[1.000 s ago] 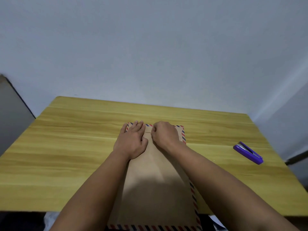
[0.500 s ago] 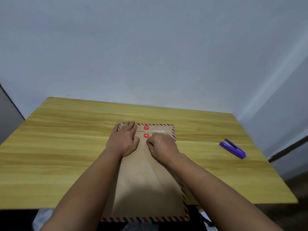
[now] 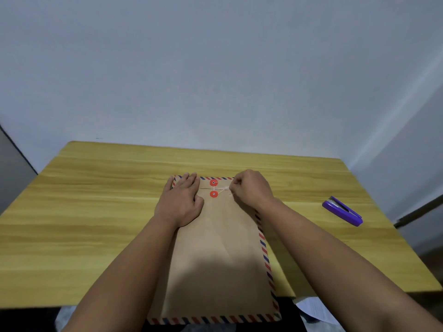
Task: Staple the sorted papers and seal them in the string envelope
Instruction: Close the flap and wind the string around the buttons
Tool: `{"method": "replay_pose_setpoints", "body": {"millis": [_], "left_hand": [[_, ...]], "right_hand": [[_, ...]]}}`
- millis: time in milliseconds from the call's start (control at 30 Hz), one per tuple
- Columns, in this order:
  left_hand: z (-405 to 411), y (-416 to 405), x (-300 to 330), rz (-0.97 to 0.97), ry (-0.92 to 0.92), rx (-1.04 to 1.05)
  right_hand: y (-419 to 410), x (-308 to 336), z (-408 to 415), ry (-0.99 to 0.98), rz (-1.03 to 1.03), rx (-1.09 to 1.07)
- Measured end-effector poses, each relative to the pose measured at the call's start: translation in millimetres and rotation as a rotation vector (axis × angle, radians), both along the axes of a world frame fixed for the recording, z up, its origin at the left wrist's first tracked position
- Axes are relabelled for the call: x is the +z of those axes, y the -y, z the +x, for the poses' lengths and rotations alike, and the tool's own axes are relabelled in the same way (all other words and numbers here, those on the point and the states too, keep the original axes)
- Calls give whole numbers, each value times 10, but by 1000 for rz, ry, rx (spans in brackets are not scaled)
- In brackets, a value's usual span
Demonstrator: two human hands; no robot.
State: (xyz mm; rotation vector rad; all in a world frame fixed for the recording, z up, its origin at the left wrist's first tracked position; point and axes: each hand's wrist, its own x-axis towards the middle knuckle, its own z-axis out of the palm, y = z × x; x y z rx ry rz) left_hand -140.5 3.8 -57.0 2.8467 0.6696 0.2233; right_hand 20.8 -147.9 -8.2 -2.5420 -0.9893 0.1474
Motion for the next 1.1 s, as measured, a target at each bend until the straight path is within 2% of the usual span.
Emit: {"method": "replay_pose_setpoints", "body": {"millis": [200, 433, 633, 833, 1100], "left_hand": [[14, -22, -44, 12, 36, -6], [20, -37, -53, 15, 46, -4], [14, -31, -60, 18, 56, -7], [3, -12, -31, 0, 41, 3], [9, 1, 4, 0, -6, 10]], "right_hand": [[-434, 75, 156, -78, -48, -4], [-822, 147, 111, 6, -274, 84], [-858, 148, -204, 154, -304, 153], [-590, -66, -438, 276, -171, 194], [-198, -311, -691, 43, 133, 21]]}}
